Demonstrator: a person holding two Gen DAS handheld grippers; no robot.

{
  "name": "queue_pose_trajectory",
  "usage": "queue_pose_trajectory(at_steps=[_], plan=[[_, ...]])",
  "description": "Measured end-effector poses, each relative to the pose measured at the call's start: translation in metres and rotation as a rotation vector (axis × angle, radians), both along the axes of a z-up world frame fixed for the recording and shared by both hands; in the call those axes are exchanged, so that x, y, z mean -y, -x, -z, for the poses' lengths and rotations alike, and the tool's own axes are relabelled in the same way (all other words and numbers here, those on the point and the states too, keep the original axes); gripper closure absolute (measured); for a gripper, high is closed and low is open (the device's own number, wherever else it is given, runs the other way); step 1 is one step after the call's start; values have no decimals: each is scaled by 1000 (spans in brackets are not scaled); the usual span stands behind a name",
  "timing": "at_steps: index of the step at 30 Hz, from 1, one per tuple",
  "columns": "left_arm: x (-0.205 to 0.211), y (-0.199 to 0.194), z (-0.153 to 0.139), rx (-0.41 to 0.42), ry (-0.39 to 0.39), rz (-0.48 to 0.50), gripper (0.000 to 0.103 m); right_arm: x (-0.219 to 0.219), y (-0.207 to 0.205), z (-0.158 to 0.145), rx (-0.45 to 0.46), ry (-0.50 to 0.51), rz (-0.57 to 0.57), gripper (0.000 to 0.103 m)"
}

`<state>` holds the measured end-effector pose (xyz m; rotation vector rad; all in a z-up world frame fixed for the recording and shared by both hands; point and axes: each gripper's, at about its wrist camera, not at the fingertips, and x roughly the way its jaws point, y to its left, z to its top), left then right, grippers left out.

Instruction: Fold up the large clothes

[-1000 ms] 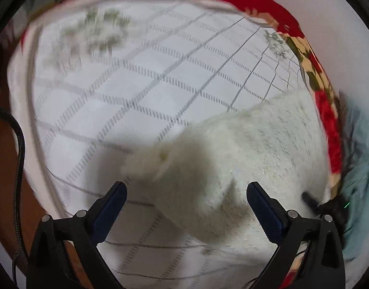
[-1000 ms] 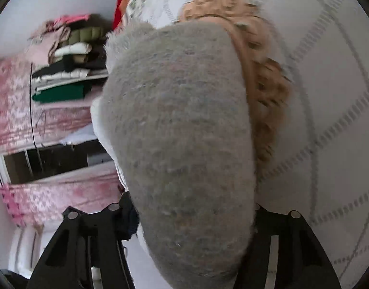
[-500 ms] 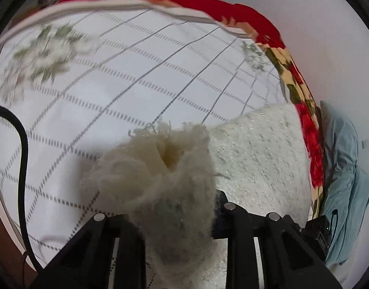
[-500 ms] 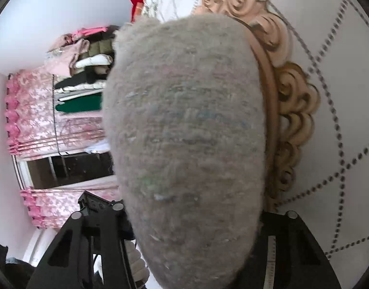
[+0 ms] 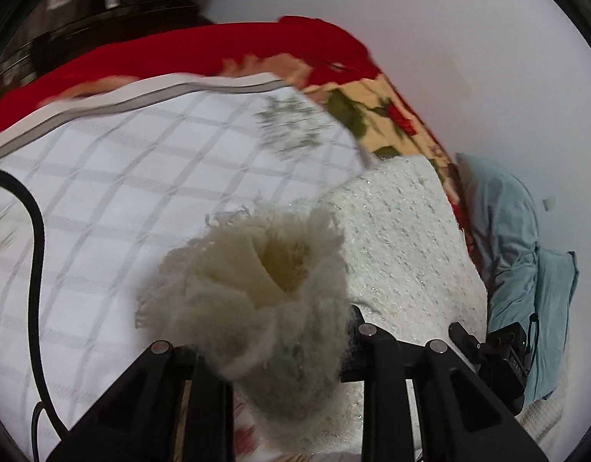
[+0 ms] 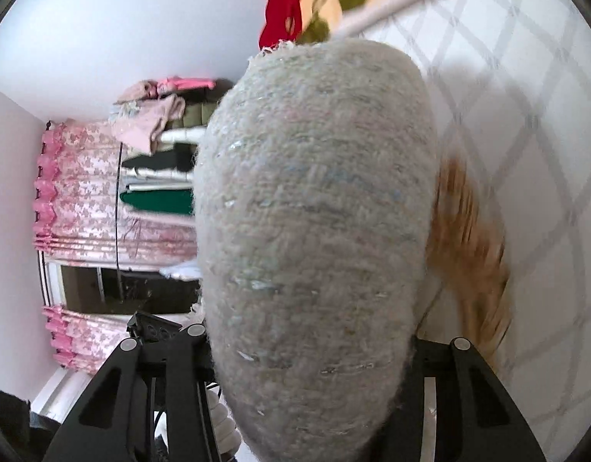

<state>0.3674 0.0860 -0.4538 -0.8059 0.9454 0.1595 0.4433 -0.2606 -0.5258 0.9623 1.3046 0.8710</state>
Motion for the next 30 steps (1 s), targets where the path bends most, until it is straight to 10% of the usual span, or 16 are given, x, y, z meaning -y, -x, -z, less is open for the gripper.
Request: queue_pose_trajectory(at_steps=[8,14,22,30], plan=[[59,-154,45,10,11,118,82,77,-163,34,-15,61,87,52],[86,-197,81,-79,-29,221,78,125,-243,63,-65,182,104,44],[105,-180,42,-135,-225,322,68,111,-235,7,65,678,32,7],[133,-143,-40,-116,-488,391,4,79,-139,-100,246,1168,165,5]])
